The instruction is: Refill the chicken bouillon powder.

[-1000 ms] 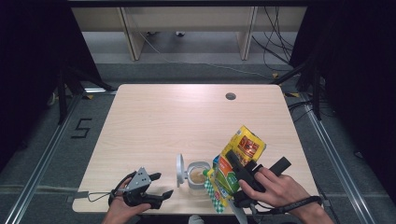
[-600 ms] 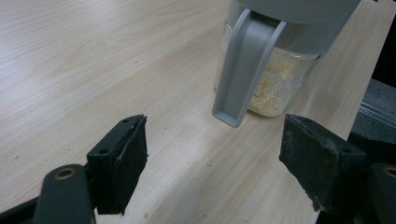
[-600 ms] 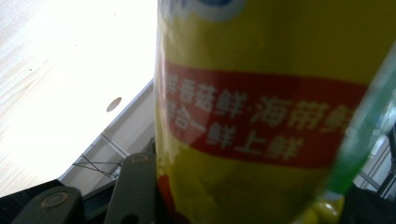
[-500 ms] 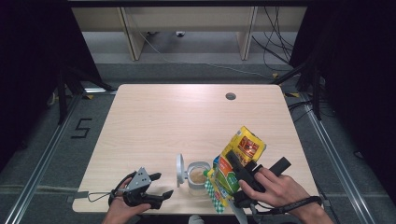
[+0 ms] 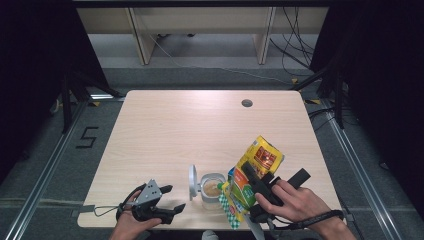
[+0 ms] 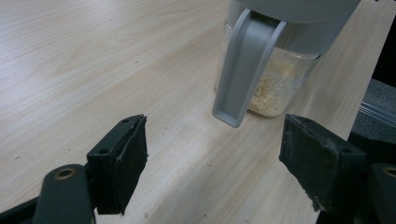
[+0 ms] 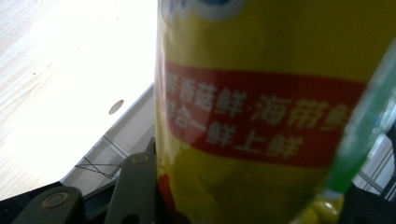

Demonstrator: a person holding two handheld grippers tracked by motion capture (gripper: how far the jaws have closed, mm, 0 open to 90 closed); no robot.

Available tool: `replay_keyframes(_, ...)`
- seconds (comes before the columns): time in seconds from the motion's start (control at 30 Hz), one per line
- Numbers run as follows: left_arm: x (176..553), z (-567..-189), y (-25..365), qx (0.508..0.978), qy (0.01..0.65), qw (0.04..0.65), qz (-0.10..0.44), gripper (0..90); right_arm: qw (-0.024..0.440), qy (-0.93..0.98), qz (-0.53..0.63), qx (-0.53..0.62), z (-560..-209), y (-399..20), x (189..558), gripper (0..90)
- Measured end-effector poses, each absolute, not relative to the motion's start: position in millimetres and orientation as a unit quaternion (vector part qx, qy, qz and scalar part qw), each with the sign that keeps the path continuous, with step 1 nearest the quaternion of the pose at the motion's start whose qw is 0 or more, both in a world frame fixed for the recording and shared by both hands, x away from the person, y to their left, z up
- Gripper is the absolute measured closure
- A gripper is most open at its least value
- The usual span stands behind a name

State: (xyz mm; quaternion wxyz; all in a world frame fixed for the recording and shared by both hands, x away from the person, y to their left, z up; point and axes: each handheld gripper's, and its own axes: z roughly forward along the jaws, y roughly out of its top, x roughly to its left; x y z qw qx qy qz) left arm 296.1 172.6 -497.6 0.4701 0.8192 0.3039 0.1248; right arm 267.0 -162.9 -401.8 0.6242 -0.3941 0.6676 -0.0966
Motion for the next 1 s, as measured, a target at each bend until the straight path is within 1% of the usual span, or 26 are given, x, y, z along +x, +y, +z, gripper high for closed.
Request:
replay_keyframes(0.2,296.0,-497.6,172.6,0.819,0.304,0.47,0.125,22.6,0.627,0.662,-0.099,-0.399,-401.8,-162.6,266.7,58.5)
replay_keyframes(0.23,294.9,-498.2,171.7,0.815,0.315,0.471,0.119,22.6,0.627,0.662,-0.099,-0.398,-402.0,-162.7,266.6,58.5)
replay_keyframes(0.27,295.0,-498.1,171.7,0.816,0.314,0.472,0.118,22.6,0.619,0.664,-0.109,-0.405,-400.7,-162.0,266.6,58.5)
replay_keyframes(0.33,295.0,-498.2,171.7,0.815,0.314,0.471,0.119,22.6,0.618,0.661,-0.108,-0.411,-400.6,-161.0,266.9,58.6)
replay_keyframes(0.6,295.5,-498.1,171.8,0.817,0.309,0.472,0.12,22.6,0.628,0.663,-0.097,-0.395,-402.2,-163.6,266.6,58.6)
replay_keyframes(0.63,295.1,-498.3,171.4,0.815,0.313,0.473,0.118,22.6,0.62,0.666,-0.107,-0.4,-400.5,-162.9,266.6,58.6)
replay_keyframes(0.77,294.9,-498.4,171.3,0.814,0.315,0.474,0.116,22.6,0.627,0.661,-0.101,-0.4,-401.6,-163.0,266.6,58.7)
replay_keyframes(0.8,294.9,-498.4,171.3,0.814,0.315,0.473,0.116,22.6,0.618,0.664,-0.109,-0.406,-400.5,-161.9,266.8,58.7)
replay_keyframes(1.0,294.9,-498.4,171.2,0.815,0.314,0.473,0.116,22.6,0.619,0.664,-0.105,-0.405,-401.4,-161.5,266.3,58.7)
